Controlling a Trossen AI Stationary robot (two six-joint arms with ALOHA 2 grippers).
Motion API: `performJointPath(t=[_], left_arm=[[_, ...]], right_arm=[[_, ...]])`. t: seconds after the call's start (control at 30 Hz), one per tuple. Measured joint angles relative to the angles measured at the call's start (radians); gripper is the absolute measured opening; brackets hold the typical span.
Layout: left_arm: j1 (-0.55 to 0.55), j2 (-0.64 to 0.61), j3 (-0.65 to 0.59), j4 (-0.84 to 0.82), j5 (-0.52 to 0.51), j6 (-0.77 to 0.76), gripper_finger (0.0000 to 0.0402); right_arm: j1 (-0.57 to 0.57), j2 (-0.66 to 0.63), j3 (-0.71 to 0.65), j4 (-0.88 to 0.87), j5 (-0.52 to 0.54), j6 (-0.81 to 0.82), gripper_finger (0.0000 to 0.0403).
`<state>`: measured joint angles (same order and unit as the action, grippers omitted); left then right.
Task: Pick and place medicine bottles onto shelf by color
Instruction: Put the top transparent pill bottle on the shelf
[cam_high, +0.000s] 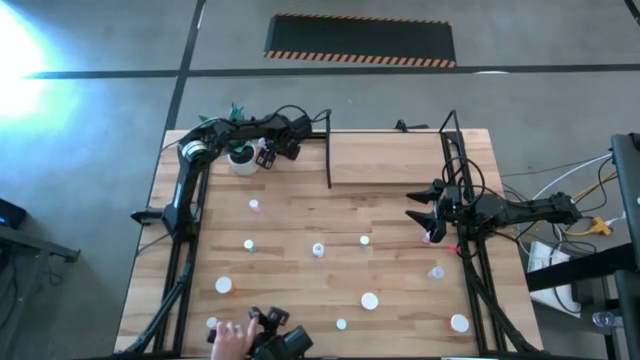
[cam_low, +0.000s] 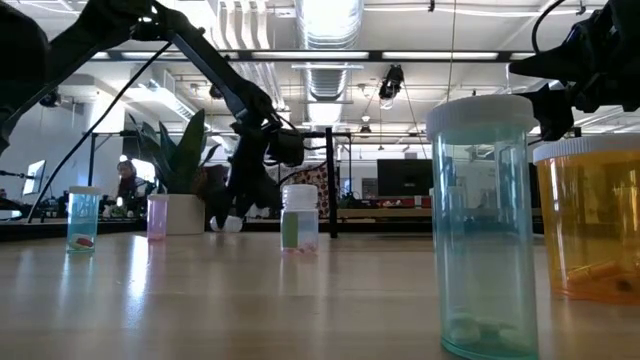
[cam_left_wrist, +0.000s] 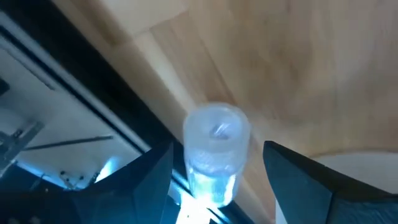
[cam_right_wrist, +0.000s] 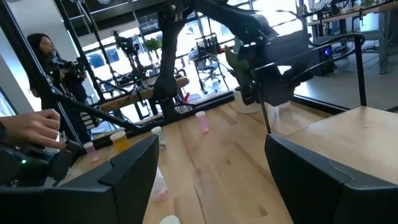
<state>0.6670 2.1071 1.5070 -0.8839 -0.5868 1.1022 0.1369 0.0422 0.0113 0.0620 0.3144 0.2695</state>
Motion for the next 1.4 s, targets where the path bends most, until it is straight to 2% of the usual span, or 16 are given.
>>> performJointPath(t=[0.2, 0.53, 0.77, 1.0, 1.2, 1.3, 1.4], left_arm=[[-0.001, 0.000, -0.010, 0.047, 0.001, 0.005, 0.0217], [-0.003, -0.002, -0.011, 0.060, 0.008, -0.045, 0.0111], [-0.025, -0.063, -0.013, 0.040, 0.082, -0.168, 0.0109], [-0.060, -0.280, -0.029, 0.017, 0.305, -0.346, 0.0111], [-0.096, -0.515, -0.035, 0.032, 0.432, -0.539, 0.0114], [-0.135, -0.622, -0.027, 0.124, 0.530, -0.680, 0.0114], [-0.183, -0.692, -0.028, 0.303, 0.708, -0.855, 0.0114]], right_arm=[[0.000, 0.000, 0.000, 0.000, 0.000, 0.000, 0.0283], [0.000, 0.000, 0.000, 0.000, 0.000, 0.000, 0.0283], [0.000, 0.000, 0.000, 0.000, 0.000, 0.000, 0.0283], [0.000, 0.000, 0.000, 0.000, 0.000, 0.000, 0.0283], [0.000, 0.000, 0.000, 0.000, 0.000, 0.000, 0.0283], [0.000, 0.000, 0.000, 0.000, 0.000, 0.000, 0.0283], [0.000, 0.000, 0.000, 0.000, 0.000, 0.000, 0.0283]])
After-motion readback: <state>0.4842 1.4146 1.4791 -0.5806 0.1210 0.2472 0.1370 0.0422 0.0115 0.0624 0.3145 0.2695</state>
